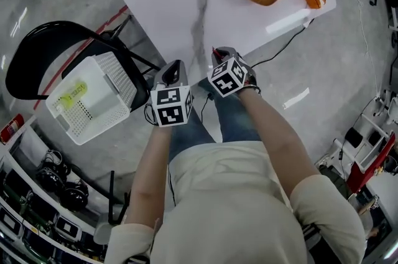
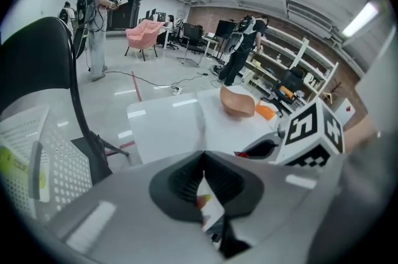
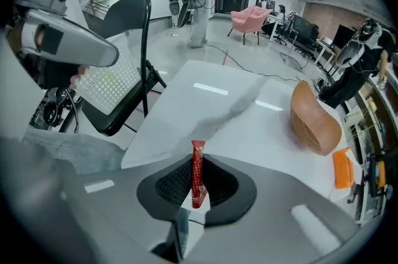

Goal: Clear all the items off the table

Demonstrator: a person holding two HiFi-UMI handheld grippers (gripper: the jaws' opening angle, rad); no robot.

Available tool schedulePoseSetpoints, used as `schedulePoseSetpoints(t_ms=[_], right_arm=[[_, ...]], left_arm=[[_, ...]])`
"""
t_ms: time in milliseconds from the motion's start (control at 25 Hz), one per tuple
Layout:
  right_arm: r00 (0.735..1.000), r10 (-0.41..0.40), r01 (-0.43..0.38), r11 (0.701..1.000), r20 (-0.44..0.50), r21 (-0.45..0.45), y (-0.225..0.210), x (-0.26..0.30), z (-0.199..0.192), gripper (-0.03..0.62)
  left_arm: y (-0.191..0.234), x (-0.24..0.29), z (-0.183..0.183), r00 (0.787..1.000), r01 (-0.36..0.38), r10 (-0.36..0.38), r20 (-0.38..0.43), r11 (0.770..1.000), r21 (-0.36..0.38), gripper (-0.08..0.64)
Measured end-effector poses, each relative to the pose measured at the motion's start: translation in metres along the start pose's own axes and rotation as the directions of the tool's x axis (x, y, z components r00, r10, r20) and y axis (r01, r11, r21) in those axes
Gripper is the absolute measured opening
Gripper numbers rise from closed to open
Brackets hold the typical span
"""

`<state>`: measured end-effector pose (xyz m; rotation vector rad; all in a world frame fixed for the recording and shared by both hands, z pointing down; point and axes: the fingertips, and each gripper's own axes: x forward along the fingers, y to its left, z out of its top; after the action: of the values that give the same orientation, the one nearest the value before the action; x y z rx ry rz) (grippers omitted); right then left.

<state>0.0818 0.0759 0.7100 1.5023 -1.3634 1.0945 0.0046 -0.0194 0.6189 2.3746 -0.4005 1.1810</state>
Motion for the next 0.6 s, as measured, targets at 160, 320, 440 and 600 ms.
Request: schedulePoseSetpoints(t_ms=[160, 320, 440, 600], right_arm=[[1.000, -0.003, 0.003, 1.000, 0.015, -0.018, 0.006, -0.018, 0.015, 0.032], [0.999, -0.002, 0.004, 0.999, 0.043, -0.037, 0.010, -0.037, 0.033, 0.032], [0.998, -0.002, 0.005, 0.998, 0.063, -0.060, 0.013, -0.051, 0.046, 0.032], [0.997, 0.005, 0.004, 0.995, 0.083, -0.102, 0.016, -0.067, 0.063, 0.032]], left_arm=[[0.004, -0.014, 0.005, 1.000, -0.010, 0.010, 0.012, 1.000, -0.016, 0.009], [0.009, -0.031, 0.011, 0.999, -0.027, 0.028, 0.030, 0.999, -0.031, 0.009], [0.014, -0.045, 0.016, 0.998, -0.041, 0.043, 0.042, 0.998, -0.041, 0.009], [0.023, -0.062, 0.023, 0.995, -0.067, 0.072, 0.063, 0.995, -0.072, 0.009]])
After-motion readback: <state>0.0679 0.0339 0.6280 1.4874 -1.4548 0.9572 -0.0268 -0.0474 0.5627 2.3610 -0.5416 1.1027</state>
